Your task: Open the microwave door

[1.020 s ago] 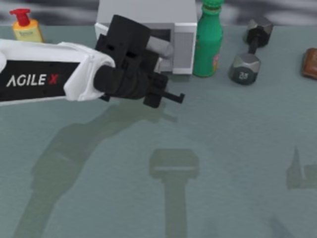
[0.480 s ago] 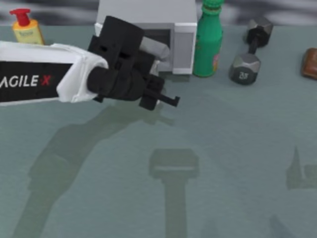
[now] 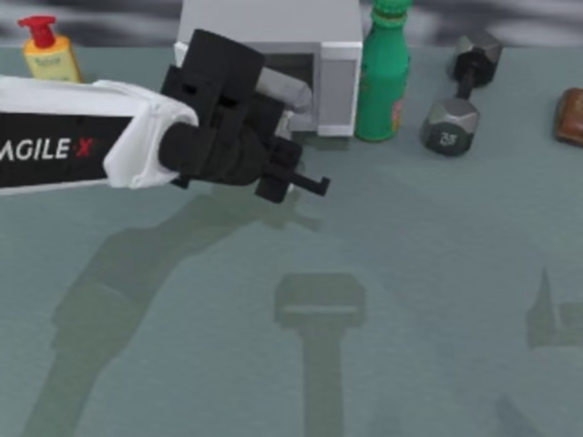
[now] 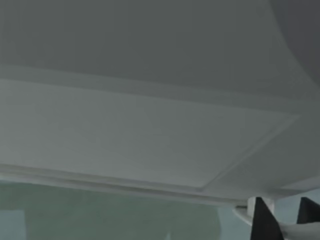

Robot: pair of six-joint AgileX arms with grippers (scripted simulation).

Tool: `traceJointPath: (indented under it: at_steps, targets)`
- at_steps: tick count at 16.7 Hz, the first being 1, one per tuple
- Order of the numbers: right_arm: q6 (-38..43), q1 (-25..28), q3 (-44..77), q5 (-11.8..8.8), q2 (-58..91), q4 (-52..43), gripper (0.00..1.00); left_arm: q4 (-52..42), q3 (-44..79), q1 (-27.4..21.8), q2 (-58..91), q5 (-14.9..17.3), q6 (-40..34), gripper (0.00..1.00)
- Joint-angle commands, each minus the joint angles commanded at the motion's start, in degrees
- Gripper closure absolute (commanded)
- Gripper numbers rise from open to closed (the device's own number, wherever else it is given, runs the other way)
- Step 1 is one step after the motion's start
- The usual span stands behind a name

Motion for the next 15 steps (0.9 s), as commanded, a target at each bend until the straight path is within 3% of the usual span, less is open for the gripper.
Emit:
traceJointPath:
  at_steps: [15]
  targets:
    - [0.00, 0.00, 0.00, 0.00, 0.00, 0.00, 0.00, -0.11, -0.37, -0.15, -0.07, 0.92, 0.35, 1.00]
